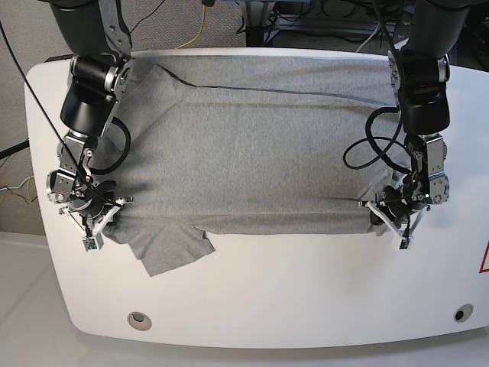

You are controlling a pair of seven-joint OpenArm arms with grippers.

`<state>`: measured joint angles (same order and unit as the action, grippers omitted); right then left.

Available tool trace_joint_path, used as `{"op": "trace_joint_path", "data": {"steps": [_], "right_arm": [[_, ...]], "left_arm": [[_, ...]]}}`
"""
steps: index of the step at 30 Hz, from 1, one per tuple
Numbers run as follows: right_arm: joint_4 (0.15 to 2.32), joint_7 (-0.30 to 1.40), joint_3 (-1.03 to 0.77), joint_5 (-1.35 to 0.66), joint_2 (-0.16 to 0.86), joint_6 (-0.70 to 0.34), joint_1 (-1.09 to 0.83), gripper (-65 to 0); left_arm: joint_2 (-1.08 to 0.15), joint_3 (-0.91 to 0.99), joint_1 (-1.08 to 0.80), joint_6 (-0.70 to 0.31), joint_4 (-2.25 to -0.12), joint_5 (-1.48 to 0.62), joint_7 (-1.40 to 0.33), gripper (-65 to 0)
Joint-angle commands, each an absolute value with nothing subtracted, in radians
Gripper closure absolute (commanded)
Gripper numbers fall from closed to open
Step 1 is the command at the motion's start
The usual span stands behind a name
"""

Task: Fold the T-shirt properly
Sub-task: 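Lift both hem corners and carry them toward the collar edge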

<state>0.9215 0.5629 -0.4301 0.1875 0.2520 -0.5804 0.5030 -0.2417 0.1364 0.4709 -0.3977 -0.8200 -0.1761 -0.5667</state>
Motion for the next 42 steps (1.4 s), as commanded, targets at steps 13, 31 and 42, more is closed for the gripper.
{"op": "trace_joint_path", "data": {"steps": [13, 31, 42], "right_arm": [[1.018, 0.584, -0.404, 0.185, 0.269, -0.575, 0.533, 0.0], [1.237, 0.704, -0.371, 0.186, 0.24, -0.575, 0.461, 0.0], [1.336, 0.743, -0.369, 0.188, 0.242, -0.575, 0.404, 0.0]], "left_arm": [[-0.259, 0.139, 0.522, -0.395, -1.024, -0.179, -0.657, -2.7], [-0.254, 0.14, 0.49, -0.395, -1.153, -0.177, -0.75, -2.7], [-0.255, 0.14, 0.426, -0.395, -1.153, -0.179, -0.75, -2.7]]}}
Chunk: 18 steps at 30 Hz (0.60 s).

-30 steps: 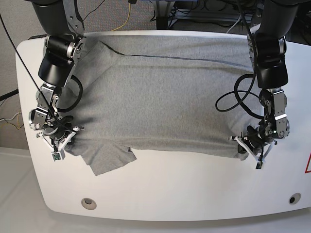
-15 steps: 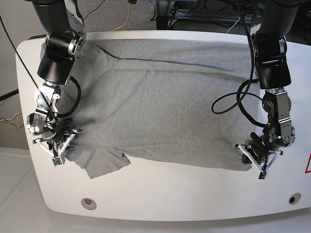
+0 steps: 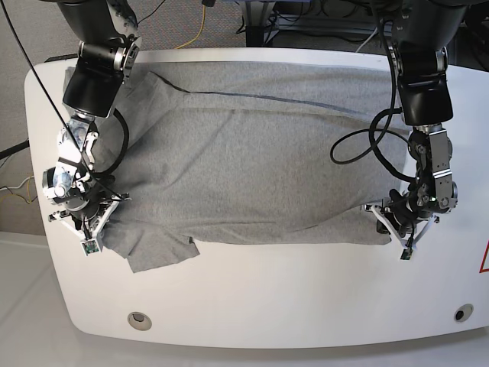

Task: Fold the T-shirt properly
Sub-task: 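Lift both hem corners and carry them toward the collar edge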

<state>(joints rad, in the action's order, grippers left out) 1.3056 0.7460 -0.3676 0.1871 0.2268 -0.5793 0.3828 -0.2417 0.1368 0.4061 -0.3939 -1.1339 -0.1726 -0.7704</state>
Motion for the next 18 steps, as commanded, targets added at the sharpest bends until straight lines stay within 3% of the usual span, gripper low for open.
{"op": "trace_joint_path", "data": {"steps": [1, 18], "right_arm": [[1.337, 0.751, -0.369, 0.188, 0.242, -0.575, 0.401, 0.0], [1.339, 0.858, -0.369, 0.189, 0.263, -0.575, 0.398, 0.0]], "left_arm": [[-0.255, 0.14, 0.42, -0.395, -1.153, -0.179, -0.75, -2.7], [-0.255, 0.14, 0.364, -0.397, -1.336, -0.177, -0.881, -2.7]]}}
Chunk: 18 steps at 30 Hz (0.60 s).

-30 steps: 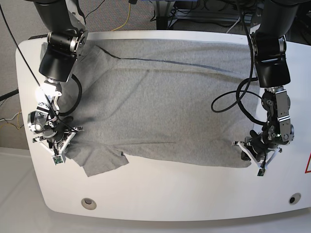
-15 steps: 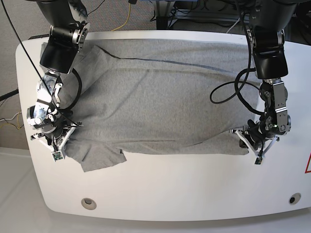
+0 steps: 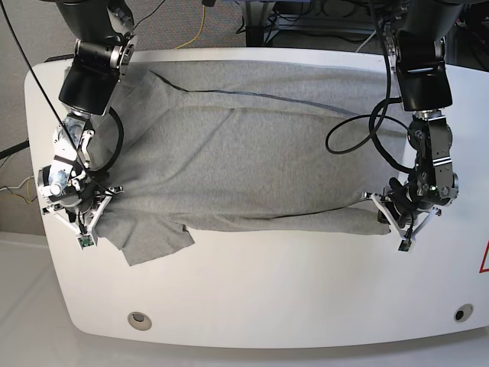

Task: Fold the T-shirt properly
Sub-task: 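Lift both hem corners and carry them toward the collar edge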

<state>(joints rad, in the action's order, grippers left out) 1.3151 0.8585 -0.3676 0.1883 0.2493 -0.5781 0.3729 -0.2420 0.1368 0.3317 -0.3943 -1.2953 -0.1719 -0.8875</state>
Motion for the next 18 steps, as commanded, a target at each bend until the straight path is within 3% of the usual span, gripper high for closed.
{"op": "trace_joint_path", "data": {"steps": [1, 18], "right_arm": [[1.339, 0.866, -0.369, 0.189, 0.263, -0.575, 0.398, 0.0], [1.52, 0.995, -0.367, 0.189, 0.263, -0.573, 0.361, 0.0]], "left_arm": [[-0.255, 0.14, 0.363, -0.397, -1.346, -0.177, -0.889, -2.7], [-0.259, 0.139, 0.317, -0.397, -1.419, -0.176, -0.972, -2.7]]}}
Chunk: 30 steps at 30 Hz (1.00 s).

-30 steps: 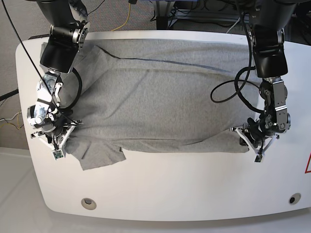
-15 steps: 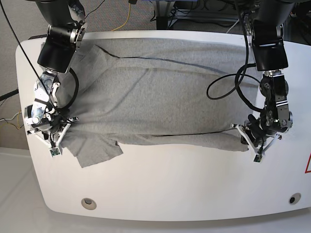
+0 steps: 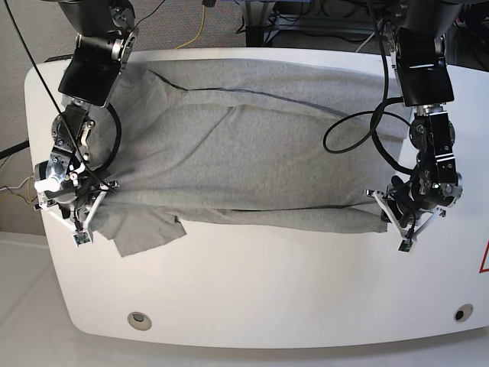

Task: Fold the T-shirt properly
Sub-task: 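Lift both hem corners and carry them toward the collar edge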

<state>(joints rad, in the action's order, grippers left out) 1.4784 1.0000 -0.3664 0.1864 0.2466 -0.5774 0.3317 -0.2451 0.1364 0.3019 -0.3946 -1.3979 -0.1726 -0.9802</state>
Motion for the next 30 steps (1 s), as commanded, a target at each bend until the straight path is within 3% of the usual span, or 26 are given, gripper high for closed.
{"op": "trace_joint_path", "data": {"steps": [1, 30], "right_arm": [[1.526, 1.001, -0.367, 0.189, 0.263, -0.573, 0.36, 0.0], [1.705, 1.023, -0.367, 0.188, 0.255, -0.57, 0.183, 0.0]], "left_arm": [[-0.26, 0.139, 0.312, -0.397, -1.419, -0.176, -0.972, -2.7], [-0.289, 0.139, 0.216, -0.394, -1.446, -0.173, -0.987, -2.7]]}}
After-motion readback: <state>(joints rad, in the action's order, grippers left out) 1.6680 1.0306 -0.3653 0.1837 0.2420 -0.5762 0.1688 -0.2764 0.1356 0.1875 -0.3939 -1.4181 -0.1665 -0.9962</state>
